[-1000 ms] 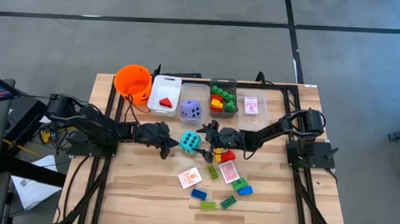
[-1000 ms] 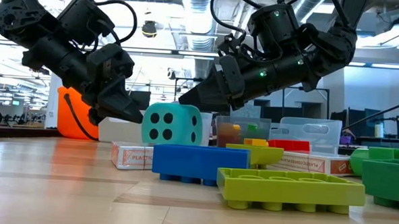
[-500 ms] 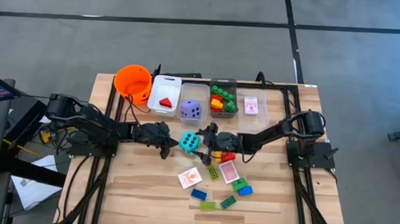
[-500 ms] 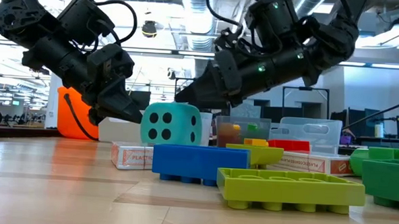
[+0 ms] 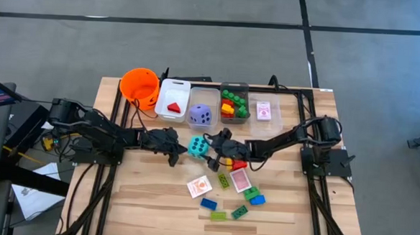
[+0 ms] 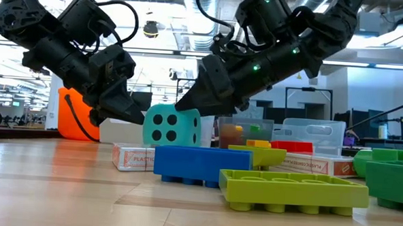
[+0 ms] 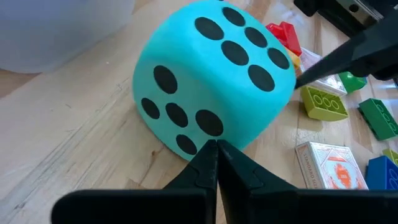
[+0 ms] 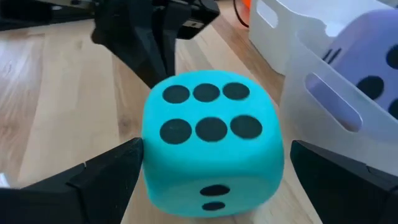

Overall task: Pick & Place Toys
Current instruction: Put the large blue dice into the left transparent bin

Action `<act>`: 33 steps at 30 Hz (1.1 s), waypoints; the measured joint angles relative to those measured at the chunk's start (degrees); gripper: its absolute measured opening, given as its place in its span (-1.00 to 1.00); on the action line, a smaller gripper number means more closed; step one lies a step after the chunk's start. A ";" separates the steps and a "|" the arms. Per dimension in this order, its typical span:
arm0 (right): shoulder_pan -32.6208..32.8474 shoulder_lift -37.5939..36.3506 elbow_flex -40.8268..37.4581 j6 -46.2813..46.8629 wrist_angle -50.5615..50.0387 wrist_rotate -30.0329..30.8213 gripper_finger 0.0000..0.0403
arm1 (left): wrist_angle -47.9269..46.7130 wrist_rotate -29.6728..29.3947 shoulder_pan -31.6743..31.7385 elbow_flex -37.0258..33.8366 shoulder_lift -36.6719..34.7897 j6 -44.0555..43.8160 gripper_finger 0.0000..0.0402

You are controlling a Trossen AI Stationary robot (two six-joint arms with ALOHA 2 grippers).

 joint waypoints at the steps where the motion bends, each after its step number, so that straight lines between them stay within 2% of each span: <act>1: -0.17 -0.01 0.01 0.08 -0.34 -0.01 0.99 | 0.00 0.00 0.00 0.00 0.00 -0.01 -1.00; 5: -1.08 0.07 -0.07 -0.44 -2.43 -0.88 0.99 | 0.04 0.11 -0.02 0.00 0.00 -0.02 -1.00; 9: -2.10 0.07 -0.04 -2.16 -2.34 -6.24 0.99 | 0.50 0.11 -0.02 0.00 0.00 -0.02 -1.00; 14: -2.14 0.07 -0.04 -5.47 -1.96 -8.95 0.99 | 0.92 0.41 -0.04 0.02 0.00 -0.02 -1.00; 33: -1.72 0.07 -0.07 -9.10 -0.92 -9.07 0.99 | 0.78 0.28 -0.04 0.00 0.00 0.02 -1.00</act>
